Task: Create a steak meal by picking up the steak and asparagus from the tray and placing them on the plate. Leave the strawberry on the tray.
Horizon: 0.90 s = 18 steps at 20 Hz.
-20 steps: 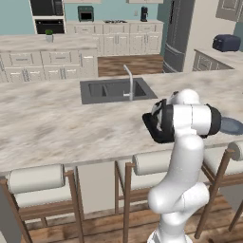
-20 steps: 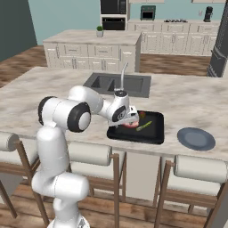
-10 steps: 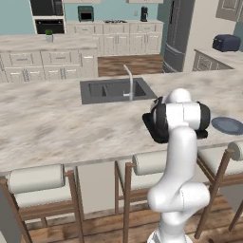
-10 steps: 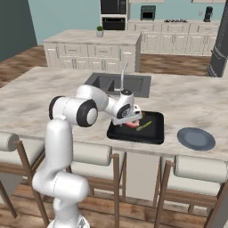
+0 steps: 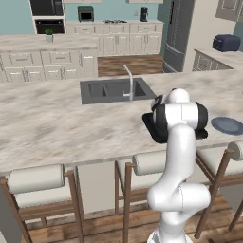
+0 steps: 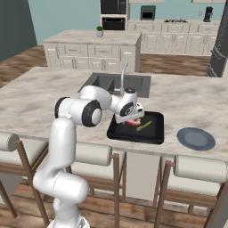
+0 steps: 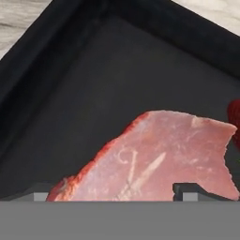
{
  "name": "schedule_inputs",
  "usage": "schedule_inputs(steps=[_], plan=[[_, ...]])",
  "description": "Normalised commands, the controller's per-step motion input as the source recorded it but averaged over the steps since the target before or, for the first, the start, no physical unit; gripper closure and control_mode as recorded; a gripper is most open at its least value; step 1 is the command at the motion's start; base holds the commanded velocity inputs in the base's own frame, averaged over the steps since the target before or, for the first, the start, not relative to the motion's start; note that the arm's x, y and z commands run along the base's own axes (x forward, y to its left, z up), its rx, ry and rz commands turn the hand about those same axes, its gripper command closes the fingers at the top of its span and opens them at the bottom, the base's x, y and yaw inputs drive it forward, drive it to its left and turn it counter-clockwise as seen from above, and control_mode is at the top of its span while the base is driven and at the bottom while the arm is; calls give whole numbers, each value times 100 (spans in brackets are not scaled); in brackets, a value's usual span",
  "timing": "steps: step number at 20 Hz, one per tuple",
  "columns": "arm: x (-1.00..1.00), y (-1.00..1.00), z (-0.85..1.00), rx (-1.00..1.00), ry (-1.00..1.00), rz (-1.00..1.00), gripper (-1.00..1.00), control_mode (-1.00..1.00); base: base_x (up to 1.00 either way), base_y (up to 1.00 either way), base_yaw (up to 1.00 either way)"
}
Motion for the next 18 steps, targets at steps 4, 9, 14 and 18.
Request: schedule_inputs(steps=[4, 9, 14, 18], plan=[[0, 0, -3, 1, -3, 0, 100, -100, 0, 0, 0], [-15, 0, 20, 0, 1, 7, 100, -100, 0, 0, 0], [-28, 0, 52, -3, 0, 4, 100, -100, 0, 0, 0], [-34, 0, 58, -12, -3, 0, 100, -100, 0, 0, 0]])
